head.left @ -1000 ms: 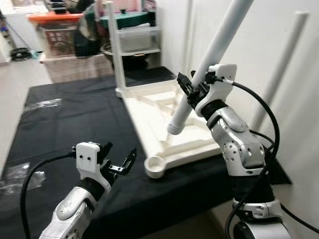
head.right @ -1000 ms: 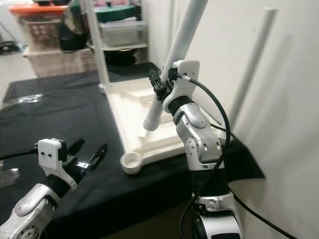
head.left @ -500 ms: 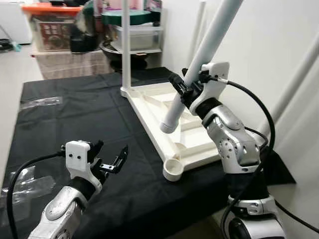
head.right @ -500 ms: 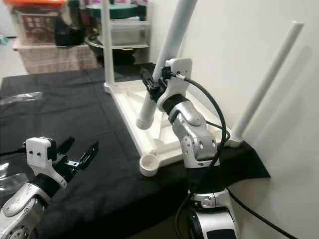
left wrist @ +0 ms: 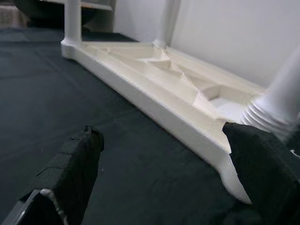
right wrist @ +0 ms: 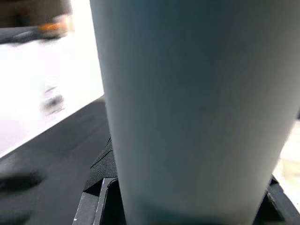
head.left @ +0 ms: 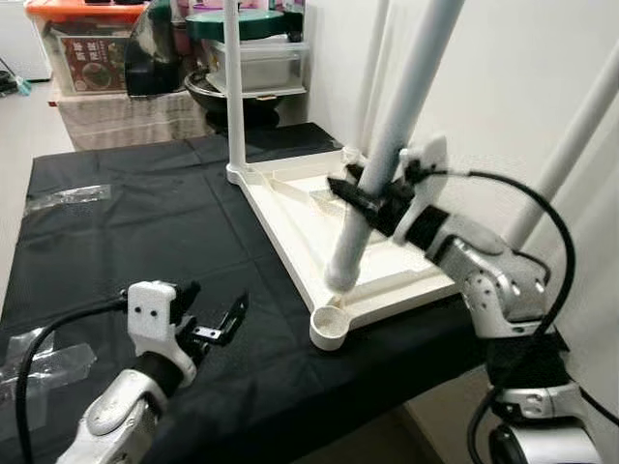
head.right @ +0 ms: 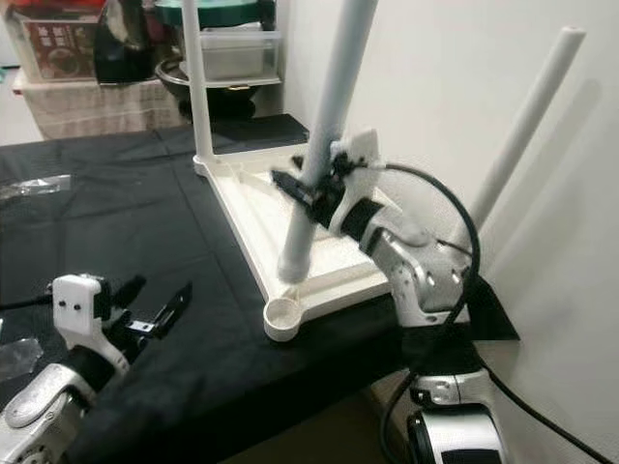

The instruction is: Building children table

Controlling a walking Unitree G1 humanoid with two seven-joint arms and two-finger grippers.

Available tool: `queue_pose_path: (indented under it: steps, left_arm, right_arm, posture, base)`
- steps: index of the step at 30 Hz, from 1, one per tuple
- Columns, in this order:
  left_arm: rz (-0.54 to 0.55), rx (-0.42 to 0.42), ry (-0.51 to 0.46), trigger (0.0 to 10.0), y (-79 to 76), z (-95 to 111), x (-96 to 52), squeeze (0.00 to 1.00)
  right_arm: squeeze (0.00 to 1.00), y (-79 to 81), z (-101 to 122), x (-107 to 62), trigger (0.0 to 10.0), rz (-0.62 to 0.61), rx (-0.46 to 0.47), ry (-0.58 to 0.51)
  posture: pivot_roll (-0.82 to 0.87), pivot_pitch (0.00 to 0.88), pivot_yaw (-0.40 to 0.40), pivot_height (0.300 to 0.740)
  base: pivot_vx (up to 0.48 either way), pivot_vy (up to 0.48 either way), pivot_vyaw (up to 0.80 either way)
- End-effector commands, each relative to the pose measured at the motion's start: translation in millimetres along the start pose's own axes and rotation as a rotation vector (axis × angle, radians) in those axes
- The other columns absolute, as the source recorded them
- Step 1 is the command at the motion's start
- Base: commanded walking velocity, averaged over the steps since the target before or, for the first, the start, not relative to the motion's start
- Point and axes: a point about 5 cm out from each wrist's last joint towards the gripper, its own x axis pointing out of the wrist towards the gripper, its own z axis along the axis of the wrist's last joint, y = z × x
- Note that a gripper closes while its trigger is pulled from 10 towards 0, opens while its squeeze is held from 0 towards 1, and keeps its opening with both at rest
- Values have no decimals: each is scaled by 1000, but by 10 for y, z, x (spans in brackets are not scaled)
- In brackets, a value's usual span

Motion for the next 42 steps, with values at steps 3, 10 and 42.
queue_pose_path:
  steps: [3,10,42]
  left_arm:
    - [48,21,52,10000,121,-74,-56,0]
    - [61,21,53,10000,136,-88,-78,0]
    - [38,11,57,10000,70,-126,-55,0]
  right_arm:
    - [0,104,-80,3,10000,110,3,33]
    - [0,131,-151,29,10000,157,17,50]
    - [0,-96,-561,-33,10000,-8,67,107]
  posture:
    - [87,0,-95,740]
    - [95,0,-106,740]
    - [94,0,-98,740]
  base:
    - [0,0,0]
    - [0,0,0]
    - [0,0,0]
